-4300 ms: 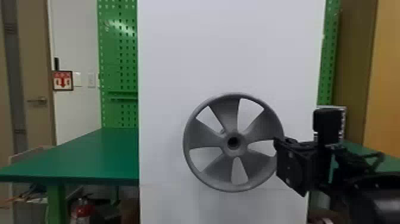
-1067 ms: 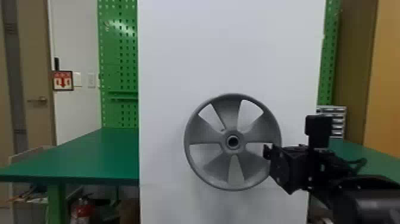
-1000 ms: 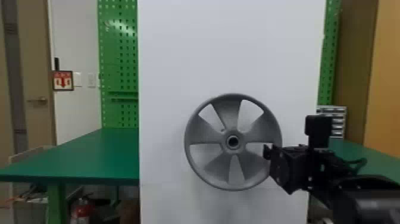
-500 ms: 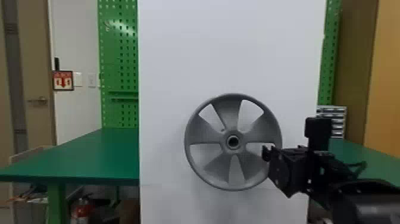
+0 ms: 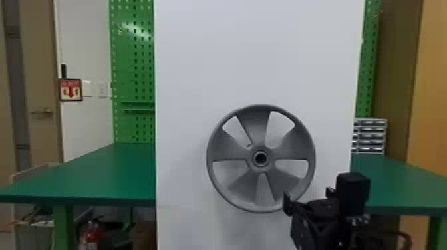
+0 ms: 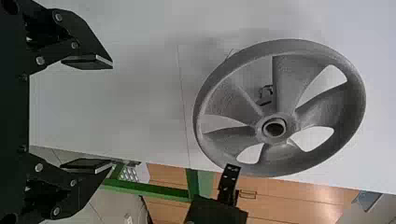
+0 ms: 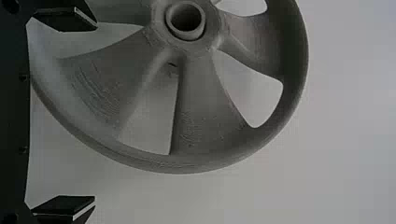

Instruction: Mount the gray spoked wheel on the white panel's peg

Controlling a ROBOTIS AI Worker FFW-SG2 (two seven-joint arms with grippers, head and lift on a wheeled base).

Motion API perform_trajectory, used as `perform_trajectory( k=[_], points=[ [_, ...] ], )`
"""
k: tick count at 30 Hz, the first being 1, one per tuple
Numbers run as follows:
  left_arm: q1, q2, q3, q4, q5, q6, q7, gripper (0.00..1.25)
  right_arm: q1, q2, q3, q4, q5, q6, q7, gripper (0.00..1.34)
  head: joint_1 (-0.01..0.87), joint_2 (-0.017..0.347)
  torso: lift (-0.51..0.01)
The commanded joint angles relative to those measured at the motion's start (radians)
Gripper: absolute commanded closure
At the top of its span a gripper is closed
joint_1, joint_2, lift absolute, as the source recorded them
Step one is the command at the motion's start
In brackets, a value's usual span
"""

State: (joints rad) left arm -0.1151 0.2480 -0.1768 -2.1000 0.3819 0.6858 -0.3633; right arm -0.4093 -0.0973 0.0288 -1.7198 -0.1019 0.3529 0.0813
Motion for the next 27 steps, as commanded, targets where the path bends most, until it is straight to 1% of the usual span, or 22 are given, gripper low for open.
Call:
perform_trajectory(
  k=[1, 6, 9, 16, 21, 23, 27],
  points=[
    [-0.003, -0.006, 0.000, 0.000, 0.000, 0.000, 0.000, 0.50, 0.096, 0.011, 0.000, -0.001, 0.016, -0.081, 0.000, 0.00, 0.123, -0.008, -0.397],
    [-0.005, -0.010, 0.002, 0.000, -0.001, -0.002, 0.000, 0.50, 0.187, 0.014, 0.006, 0.020, 0.030, -0.183, 0.002, 0.00, 0.123, -0.008, -0.397],
    [-0.005, -0.013, 0.003, 0.000, -0.001, -0.002, 0.000, 0.50, 0.228, 0.014, 0.011, 0.046, 0.040, -0.258, 0.002, 0.00, 0.123, -0.008, -0.397],
    [-0.003, -0.016, 0.005, 0.000, -0.001, -0.003, -0.002, 0.50, 0.316, 0.037, 0.000, 0.105, 0.047, -0.367, 0.008, 0.00, 0.123, -0.008, -0.397],
    [-0.003, -0.016, 0.003, 0.000, -0.003, -0.006, -0.002, 0.50, 0.373, 0.061, -0.009, 0.174, 0.053, -0.476, 0.035, 0.00, 0.123, -0.008, -0.397],
    [-0.003, -0.016, 0.005, 0.000, -0.003, -0.009, -0.002, 0.50, 0.394, 0.067, -0.015, 0.197, 0.054, -0.509, 0.049, 0.01, 0.123, -0.008, -0.397],
    [-0.003, -0.016, 0.005, 0.000, -0.003, -0.014, -0.002, 0.50, 0.432, 0.074, -0.020, 0.246, 0.036, -0.585, 0.051, 0.02, 0.123, -0.008, -0.397]
  ],
)
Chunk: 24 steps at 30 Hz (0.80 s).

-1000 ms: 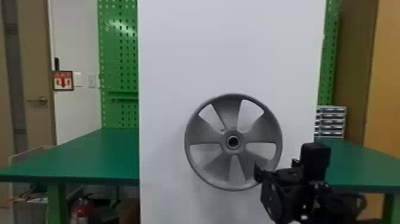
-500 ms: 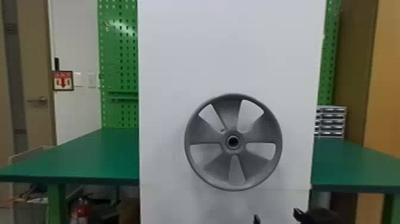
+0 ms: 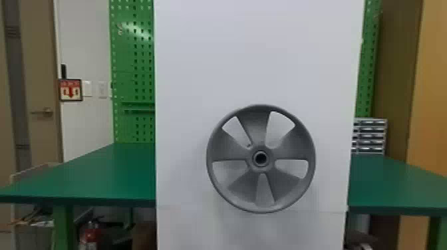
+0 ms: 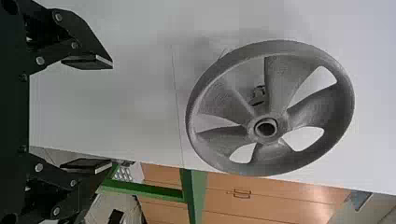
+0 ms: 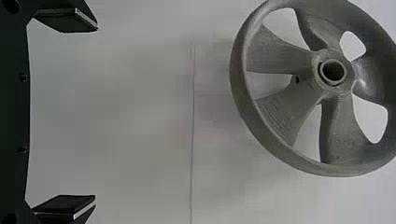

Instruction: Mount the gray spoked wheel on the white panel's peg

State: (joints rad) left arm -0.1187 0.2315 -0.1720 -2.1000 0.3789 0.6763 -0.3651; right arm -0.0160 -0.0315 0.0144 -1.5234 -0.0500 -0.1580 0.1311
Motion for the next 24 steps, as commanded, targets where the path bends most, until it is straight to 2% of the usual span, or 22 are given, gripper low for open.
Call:
perform_trajectory(
  k=[1, 6, 14, 24],
  points=[
    [-0.001, 0.000, 0.000, 0.000, 0.000, -0.004, 0.000, 0.50, 0.045, 0.010, -0.008, 0.062, -0.016, -0.092, 0.001, 0.02, 0.123, -0.008, -0.397],
    [0.001, 0.000, 0.000, 0.000, 0.000, -0.006, 0.000, 0.50, 0.082, 0.019, -0.034, 0.088, -0.005, -0.112, 0.001, 0.03, 0.123, -0.008, -0.397],
    [0.001, 0.003, -0.001, 0.002, 0.002, -0.017, 0.000, 0.50, 0.113, 0.018, -0.037, 0.117, 0.006, -0.158, 0.001, 0.04, 0.123, -0.008, -0.397],
    [0.002, 0.006, -0.004, 0.005, 0.002, -0.021, 0.000, 0.50, 0.114, 0.016, -0.031, 0.121, 0.021, -0.161, 0.001, 0.04, 0.123, -0.008, -0.397]
  ],
)
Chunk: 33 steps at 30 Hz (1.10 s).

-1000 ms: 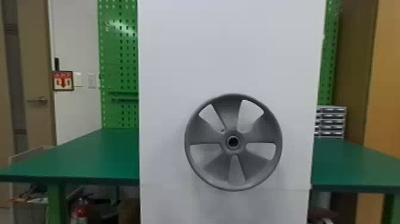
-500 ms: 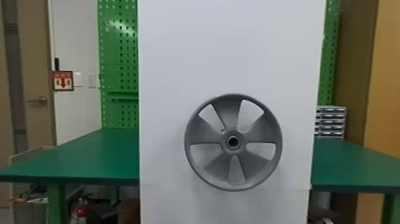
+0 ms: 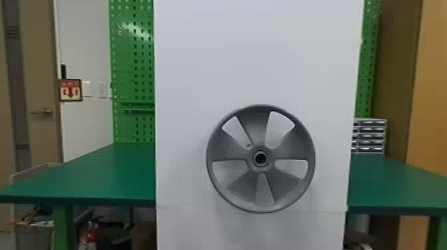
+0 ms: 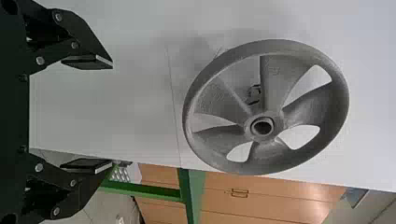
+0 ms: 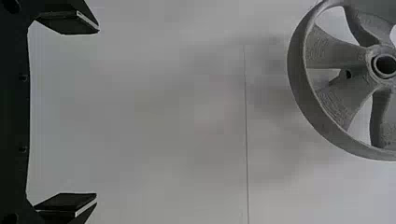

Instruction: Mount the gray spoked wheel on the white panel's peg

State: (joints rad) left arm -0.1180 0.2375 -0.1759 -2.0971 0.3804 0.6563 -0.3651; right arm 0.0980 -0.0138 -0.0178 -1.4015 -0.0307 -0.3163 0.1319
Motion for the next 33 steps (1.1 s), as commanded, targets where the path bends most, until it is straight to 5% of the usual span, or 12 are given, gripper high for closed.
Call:
perform_trajectory(
  k=[1, 33],
  points=[
    [0.001, 0.000, -0.002, 0.002, 0.000, -0.001, 0.000, 0.50, -0.001, -0.003, 0.001, 0.001, 0.002, -0.003, 0.000, 0.04, 0.123, -0.008, -0.397],
    [0.006, -0.001, -0.002, 0.003, 0.003, -0.015, 0.000, 0.50, -0.007, 0.000, 0.016, 0.012, -0.006, -0.001, 0.000, 0.05, 0.123, -0.008, -0.397]
  ],
)
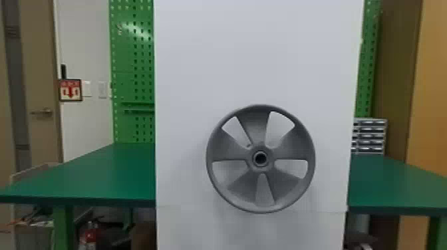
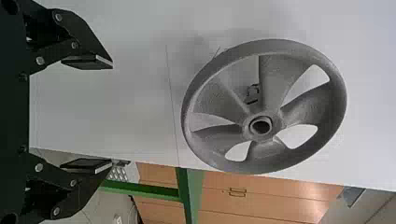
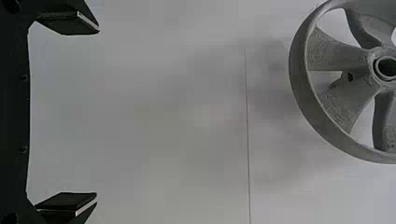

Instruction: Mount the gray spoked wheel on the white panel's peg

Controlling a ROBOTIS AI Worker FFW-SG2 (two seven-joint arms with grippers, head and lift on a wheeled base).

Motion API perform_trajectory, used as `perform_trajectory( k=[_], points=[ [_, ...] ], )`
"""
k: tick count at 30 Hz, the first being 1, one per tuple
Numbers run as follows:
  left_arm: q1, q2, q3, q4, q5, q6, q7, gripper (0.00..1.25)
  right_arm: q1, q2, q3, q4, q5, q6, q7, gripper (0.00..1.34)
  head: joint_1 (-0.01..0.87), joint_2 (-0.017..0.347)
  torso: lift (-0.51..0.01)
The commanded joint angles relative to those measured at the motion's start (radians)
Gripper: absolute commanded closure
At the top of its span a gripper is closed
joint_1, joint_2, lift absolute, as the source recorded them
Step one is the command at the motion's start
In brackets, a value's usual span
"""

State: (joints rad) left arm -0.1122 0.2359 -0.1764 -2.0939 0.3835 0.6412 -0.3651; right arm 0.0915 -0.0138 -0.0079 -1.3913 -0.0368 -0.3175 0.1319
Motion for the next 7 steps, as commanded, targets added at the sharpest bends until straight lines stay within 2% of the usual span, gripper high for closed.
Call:
perform_trajectory(
  k=[1, 7],
  points=[
    [0.000, 0.000, -0.001, 0.000, 0.000, 0.000, 0.000, 0.50, -0.003, 0.000, 0.008, 0.001, 0.000, 0.000, 0.000, 0.05, 0.123, -0.008, -0.397],
    [0.000, 0.000, 0.000, 0.000, 0.000, 0.000, 0.000, 0.50, -0.004, 0.002, 0.009, 0.008, 0.000, 0.000, 0.000, 0.05, 0.123, -0.008, -0.397]
  ],
)
